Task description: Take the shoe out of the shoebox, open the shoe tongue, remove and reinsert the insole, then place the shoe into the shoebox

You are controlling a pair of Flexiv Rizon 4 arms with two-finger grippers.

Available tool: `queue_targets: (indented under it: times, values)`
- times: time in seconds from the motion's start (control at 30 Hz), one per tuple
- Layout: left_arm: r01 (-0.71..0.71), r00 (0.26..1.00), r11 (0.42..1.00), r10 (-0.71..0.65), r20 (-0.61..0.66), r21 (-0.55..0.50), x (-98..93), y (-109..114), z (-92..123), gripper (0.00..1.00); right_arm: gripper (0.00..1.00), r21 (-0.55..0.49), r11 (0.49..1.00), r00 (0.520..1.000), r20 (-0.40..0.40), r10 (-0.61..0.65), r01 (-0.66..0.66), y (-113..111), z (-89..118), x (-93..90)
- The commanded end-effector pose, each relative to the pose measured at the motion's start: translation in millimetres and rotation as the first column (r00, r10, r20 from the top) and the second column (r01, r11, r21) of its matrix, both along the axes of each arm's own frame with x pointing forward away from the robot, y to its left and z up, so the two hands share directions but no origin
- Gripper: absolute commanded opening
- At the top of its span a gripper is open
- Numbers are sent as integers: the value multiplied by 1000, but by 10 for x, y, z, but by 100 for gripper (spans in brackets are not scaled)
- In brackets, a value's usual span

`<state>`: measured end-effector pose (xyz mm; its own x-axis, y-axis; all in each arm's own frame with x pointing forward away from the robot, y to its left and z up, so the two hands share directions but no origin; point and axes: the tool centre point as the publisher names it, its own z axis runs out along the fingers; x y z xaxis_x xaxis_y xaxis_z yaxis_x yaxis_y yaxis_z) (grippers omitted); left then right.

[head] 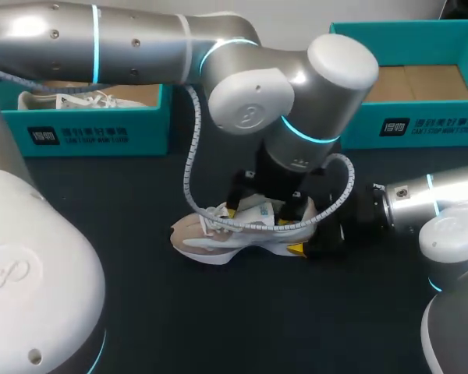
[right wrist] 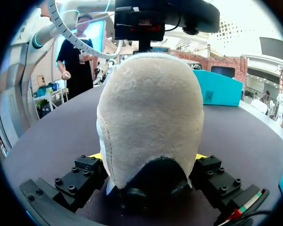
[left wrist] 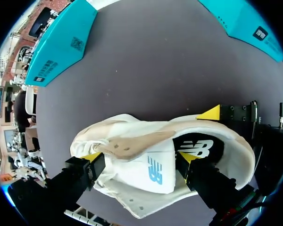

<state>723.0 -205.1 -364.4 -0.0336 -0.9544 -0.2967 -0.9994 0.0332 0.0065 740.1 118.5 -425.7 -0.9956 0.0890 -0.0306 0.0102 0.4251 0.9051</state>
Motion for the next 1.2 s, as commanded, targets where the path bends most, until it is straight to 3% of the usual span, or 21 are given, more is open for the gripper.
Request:
queue_targets:
  times: [0.03,0.1,0.17,0.33,0.9,1.2]
  values:
    - [-10,1000,1000,10,14,-20,8,139,61,100,0,-2,1000,1000,1,-1,1,26,-54,-20]
    - [-17,1000,999,18,20,-29,21,182,92,85,0,-2,1000,1000,1,-1,1,26,-54,-20]
    - [-21,1000,999,22,17,-42,22,227,133,43,0,-2,1000,1000,1,-1,1,26,-54,-20]
    - [-13,1000,997,13,-6,-71,-15,332,219,0,0,-2,1000,1000,1,-1,1,26,-54,-20]
    - [59,995,973,-75,-61,-225,-79,677,672,0,0,-2,1000,1000,1,-1,1,26,-54,-20]
    - [61,995,973,-76,-61,-221,-132,981,658,0,0,-2,1000,1000,1,-1,1,26,-54,-20]
